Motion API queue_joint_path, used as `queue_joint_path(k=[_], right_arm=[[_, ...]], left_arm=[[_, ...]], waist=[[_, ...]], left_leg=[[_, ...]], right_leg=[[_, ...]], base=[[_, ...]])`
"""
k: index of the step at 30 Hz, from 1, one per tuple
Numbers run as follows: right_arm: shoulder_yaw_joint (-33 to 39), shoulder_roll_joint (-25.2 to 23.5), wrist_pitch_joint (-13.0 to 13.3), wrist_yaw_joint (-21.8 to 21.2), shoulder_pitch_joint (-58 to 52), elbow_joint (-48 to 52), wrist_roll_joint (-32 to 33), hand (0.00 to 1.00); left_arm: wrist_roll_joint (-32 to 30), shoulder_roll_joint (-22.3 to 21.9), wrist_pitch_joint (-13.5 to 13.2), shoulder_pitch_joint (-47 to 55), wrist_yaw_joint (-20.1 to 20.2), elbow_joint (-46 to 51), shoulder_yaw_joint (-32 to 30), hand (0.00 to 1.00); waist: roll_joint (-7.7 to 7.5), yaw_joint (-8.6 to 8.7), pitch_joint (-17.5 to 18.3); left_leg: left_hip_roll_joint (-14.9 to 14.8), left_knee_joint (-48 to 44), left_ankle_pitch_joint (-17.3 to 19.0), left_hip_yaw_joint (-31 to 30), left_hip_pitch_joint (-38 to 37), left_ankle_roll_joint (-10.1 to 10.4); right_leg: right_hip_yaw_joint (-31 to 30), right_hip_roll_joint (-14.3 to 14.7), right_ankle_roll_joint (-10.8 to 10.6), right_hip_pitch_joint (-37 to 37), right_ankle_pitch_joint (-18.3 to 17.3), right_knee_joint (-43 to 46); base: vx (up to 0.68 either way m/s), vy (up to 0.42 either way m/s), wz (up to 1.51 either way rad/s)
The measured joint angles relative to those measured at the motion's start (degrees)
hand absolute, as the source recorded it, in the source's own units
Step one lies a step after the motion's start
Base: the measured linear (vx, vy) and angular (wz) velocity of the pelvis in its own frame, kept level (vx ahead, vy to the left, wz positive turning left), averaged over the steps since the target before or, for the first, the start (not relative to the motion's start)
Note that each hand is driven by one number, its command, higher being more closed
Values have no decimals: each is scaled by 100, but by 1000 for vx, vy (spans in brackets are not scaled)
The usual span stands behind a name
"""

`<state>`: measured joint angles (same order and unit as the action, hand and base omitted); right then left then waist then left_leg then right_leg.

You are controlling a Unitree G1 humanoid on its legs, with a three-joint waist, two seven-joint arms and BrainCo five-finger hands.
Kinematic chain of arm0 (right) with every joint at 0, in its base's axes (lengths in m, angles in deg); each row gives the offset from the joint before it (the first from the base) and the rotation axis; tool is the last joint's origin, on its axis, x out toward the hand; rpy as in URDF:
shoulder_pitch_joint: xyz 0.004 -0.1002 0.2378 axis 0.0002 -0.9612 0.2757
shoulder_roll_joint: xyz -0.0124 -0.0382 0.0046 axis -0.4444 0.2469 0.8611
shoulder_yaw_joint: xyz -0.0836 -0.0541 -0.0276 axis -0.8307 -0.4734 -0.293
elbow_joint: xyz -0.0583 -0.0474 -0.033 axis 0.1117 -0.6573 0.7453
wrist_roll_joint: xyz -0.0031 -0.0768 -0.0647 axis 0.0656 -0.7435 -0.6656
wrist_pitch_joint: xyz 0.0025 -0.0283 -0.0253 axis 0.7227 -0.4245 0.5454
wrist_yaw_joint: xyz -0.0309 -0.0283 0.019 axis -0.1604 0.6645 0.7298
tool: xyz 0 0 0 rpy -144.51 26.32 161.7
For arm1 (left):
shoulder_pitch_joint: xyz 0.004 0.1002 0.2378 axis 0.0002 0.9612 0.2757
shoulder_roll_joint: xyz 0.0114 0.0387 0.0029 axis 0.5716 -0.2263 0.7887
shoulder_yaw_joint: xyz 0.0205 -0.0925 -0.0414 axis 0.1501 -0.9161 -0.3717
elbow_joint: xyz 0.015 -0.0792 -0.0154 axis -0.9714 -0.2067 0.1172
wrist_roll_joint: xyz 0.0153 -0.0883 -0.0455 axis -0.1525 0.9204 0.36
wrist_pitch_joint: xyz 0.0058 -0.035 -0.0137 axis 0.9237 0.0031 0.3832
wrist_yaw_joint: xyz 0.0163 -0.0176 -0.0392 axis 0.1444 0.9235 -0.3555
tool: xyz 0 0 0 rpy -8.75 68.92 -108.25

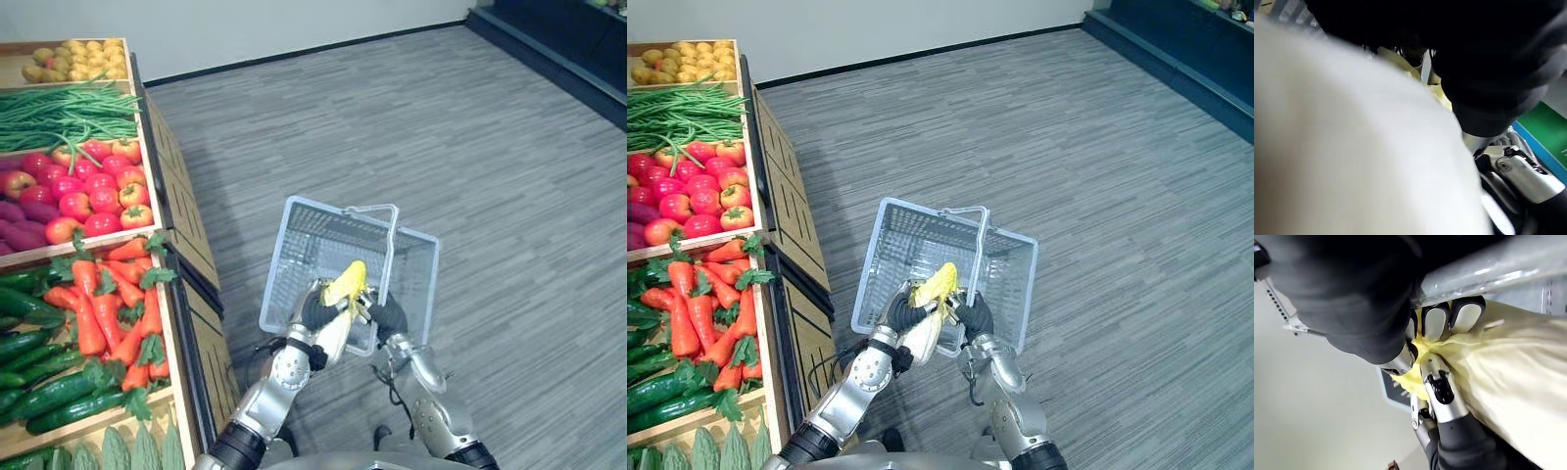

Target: Pick vegetable in the basket

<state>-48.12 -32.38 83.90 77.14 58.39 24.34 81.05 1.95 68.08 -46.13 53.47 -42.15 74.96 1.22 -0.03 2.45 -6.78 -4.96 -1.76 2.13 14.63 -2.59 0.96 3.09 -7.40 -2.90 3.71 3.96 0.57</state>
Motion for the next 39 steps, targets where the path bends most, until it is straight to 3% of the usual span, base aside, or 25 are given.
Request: queue_joint_path(k=[4, 6, 7, 15, 20, 25, 32, 39], right_arm=[[-148, 4, -46, -114, -205, 193, 218, 100], [-195, 6, -49, -131, -284, 275, 291, 100], [-197, 5, -49, -188, -352, 304, 407, 100], [-310, 210, -179, -539, -639, 369, 794, 100], [-466, 217, -354, -632, -719, 355, 784, 100], [-366, 198, -367, -756, -959, -28, 529, 100], [99, 100, -374, -741, -1394, -261, 172, 100], [1743, -293, -313, -517, -1528, -250, -485, 100]], left_arm=[[-57, 44, 106, -25, -52, -199, -4, 0], [-56, 72, 124, -24, -49, -198, -27, 0], [-53, 81, 127, -17, -46, -200, -62, 0], [-20, -57, 127, 57, -35, -180, -116, 0], [96, -58, 127, 55, 90, -172, -114, 0], [355, -79, 104, 25, 80, 241, -218, 0], [658, -119, -28, -55, -306, 1120, -1244, 0], [1413, -325, -257, 965, -564, 2247, -2425, 0]], waist=[[-12, -1, 7], [-72, 0, 41], [-175, 11, 101], [-68, 171, 203], [-132, 160, 245], [-181, 169, 277], [-171, 192, 291], [-98, 178, 403]], left_leg=[[26, 248, -192, -20, 4, 19], [84, 486, -351, -19, -24, 39], [195, 737, -500, -29, -112, 43], [50, 770, -582, -191, -153, 152], [52, 768, -623, -219, -97, 161], [49, 738, -645, -286, -63, 175], [49, 770, -671, -339, -45, 190], [55, 769, -670, -328, -71, 191]], right_leg=[[13, 11, -7, -56, -19, -108], [30, -21, -93, -123, -146, -115], [80, -113, -247, -120, -404, -139], [289, -27, -213, -104, -547, 25], [324, -29, -223, -90, -532, 15], [371, -12, -221, -83, -530, 28], [456, 55, -208, -116, -523, 42], [447, 55, -194, -110, -512, 34]], base=[[-133, -53, -4], [-105, -58, -2], [-104, -75, 5], [-55, -43, 9], [41, 3, 7], [22, 1, 7], [-47, -7, 2], [-6, 1, 0]])
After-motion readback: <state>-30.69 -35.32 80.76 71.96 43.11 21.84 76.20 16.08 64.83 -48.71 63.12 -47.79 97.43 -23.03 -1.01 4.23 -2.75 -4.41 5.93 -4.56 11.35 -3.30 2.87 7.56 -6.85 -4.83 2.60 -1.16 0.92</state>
